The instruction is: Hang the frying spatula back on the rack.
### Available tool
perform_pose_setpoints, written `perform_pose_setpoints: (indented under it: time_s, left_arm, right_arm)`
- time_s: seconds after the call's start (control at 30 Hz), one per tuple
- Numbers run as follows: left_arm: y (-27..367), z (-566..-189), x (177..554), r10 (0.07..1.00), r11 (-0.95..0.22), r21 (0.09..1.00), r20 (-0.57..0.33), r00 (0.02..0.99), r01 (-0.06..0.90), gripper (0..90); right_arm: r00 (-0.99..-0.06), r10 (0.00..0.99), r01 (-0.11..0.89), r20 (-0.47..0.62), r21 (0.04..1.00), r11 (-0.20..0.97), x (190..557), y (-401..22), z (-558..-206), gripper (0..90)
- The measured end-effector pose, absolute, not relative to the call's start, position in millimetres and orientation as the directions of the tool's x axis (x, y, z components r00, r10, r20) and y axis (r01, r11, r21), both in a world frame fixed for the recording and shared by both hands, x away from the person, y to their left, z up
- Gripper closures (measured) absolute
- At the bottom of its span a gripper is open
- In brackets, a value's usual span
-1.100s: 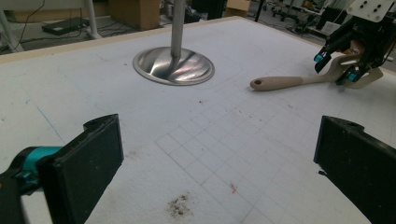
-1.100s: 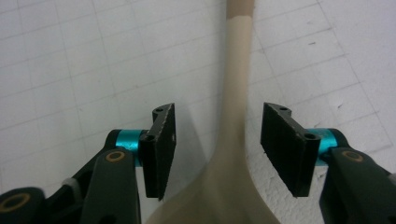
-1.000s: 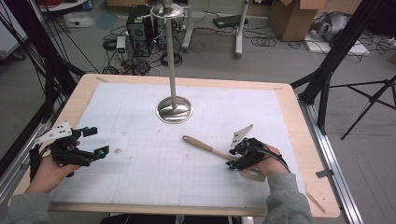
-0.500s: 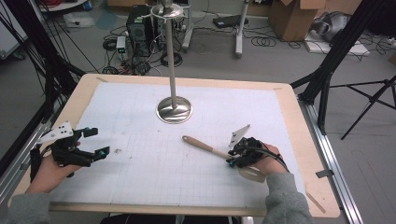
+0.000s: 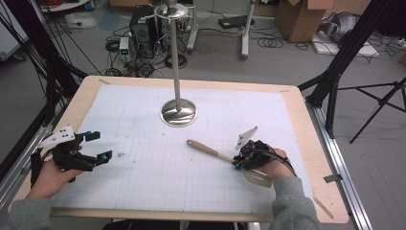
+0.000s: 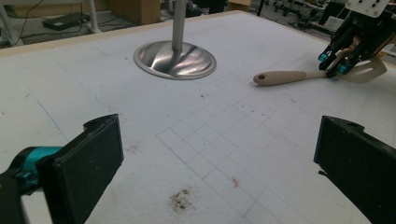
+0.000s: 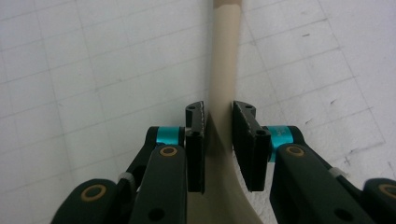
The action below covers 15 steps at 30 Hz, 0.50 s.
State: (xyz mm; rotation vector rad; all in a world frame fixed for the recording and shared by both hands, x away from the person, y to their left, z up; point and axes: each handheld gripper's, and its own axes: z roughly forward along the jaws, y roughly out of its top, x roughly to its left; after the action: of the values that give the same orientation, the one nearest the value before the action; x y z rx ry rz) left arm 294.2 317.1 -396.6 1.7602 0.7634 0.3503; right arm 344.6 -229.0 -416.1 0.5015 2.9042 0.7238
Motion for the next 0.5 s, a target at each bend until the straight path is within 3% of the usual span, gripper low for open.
perform_pose_setpoints:
  time_s: [0.5]
  left_arm:
    - [315.8,-398.5,294.9,0.65,-0.169,0.93,-0.143,0.747,0.326,1.8]
  right_arm:
    - [-0.937,0.349,0.307,0.001,0.478,0.823,346.9,-230.4,-416.2,76.6]
